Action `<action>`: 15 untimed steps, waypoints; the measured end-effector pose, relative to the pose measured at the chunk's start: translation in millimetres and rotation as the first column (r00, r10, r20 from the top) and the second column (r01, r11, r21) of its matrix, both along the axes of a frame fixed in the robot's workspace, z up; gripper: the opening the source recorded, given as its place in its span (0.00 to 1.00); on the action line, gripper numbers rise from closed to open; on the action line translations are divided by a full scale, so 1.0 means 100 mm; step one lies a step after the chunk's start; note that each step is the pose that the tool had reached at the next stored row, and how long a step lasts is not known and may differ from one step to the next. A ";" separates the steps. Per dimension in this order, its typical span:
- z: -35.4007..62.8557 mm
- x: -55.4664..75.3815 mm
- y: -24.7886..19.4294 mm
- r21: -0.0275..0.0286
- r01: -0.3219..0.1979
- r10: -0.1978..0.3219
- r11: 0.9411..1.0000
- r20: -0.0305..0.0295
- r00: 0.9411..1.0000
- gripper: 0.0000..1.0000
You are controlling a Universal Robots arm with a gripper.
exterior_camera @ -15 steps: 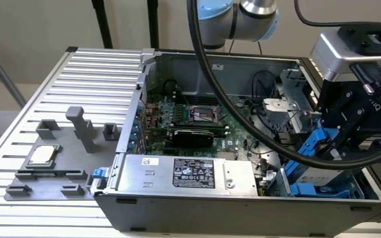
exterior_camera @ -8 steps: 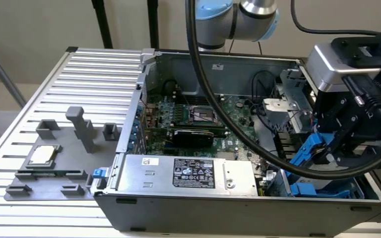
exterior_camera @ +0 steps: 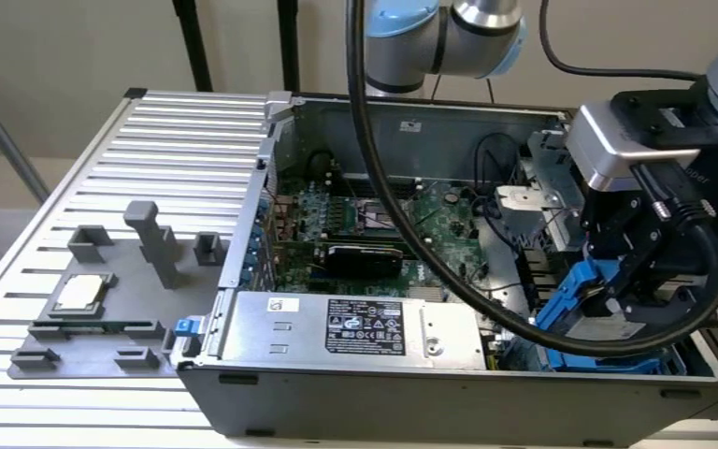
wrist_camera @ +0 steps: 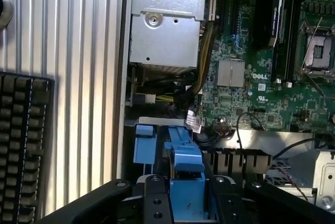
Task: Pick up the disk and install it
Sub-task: 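Insert the first disk wire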
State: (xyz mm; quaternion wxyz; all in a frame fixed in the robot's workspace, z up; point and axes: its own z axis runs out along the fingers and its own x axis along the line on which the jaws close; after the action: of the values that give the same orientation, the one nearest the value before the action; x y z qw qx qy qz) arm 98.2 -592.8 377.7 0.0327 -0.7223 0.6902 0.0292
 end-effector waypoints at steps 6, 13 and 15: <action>-0.064 -0.02 0.003 0.000 -0.016 0.016 1.000 0.000 1.000 0.00; -0.129 -0.02 0.010 0.000 -0.036 0.036 0.999 0.000 0.999 0.00; -0.149 -0.02 0.014 0.000 -0.042 0.042 0.999 0.000 0.999 0.00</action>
State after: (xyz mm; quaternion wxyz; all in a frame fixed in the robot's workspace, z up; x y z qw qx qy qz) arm 96.2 -591.4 362.8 0.0321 -0.7366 0.6749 0.0299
